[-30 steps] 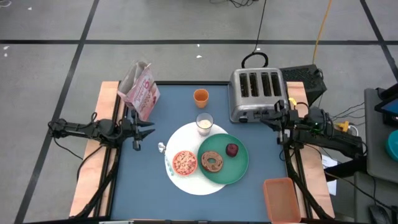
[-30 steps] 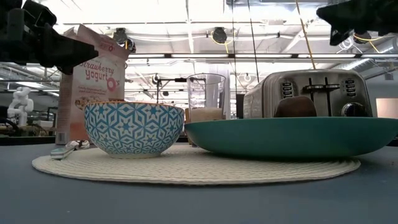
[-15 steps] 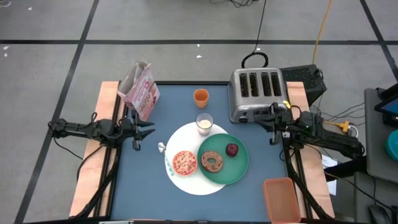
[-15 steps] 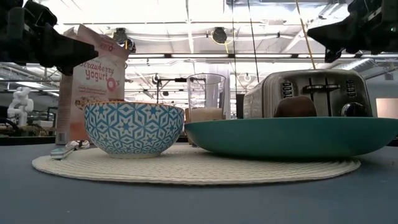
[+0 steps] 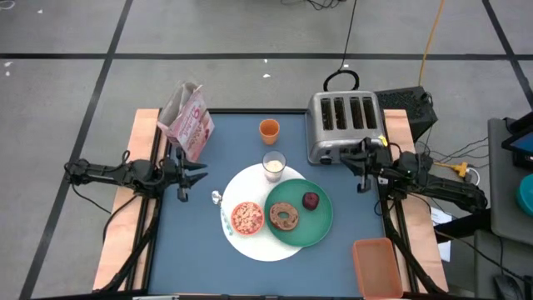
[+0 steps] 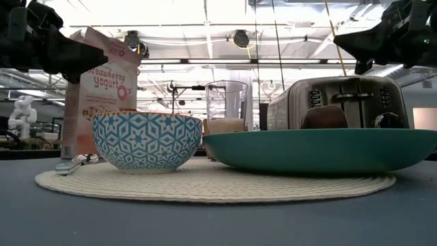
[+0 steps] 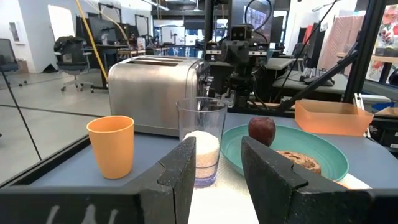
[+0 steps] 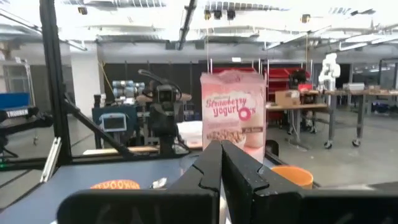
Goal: Arrange a breakfast setting
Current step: Return to Home Position
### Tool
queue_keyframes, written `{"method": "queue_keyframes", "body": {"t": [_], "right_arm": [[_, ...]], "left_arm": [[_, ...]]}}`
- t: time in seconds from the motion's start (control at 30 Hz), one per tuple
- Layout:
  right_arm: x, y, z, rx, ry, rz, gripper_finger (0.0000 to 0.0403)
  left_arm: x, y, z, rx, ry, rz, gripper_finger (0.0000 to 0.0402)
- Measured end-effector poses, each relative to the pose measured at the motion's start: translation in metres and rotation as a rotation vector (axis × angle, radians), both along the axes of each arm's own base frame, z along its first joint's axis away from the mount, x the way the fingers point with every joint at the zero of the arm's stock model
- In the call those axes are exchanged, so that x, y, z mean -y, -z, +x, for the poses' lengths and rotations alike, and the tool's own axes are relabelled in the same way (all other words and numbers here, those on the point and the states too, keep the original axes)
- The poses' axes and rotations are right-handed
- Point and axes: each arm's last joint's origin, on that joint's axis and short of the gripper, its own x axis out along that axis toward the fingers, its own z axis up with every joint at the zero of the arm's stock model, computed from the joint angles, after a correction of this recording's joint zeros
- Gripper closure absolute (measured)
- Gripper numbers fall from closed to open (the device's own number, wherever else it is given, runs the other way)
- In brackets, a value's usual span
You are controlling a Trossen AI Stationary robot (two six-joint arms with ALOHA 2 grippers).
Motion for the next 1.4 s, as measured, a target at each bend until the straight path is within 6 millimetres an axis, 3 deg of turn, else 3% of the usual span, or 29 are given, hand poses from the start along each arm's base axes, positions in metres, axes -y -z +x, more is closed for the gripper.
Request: {"method": "queue_keyframes", "body": {"t": [0.47,1.4], "right_arm": [[0.000,0.020,0.003,-0.205,-0.009,0.038,0.0399],[0.000,0.021,0.003,-0.211,-0.008,0.040,0.0399]], "left_arm": [[0.000,0.000,0.000,-0.003,-0.001,0.014,0.0266],[0.000,0.000,0.000,-0.001,-0.001,0.005,0.0266]]}}
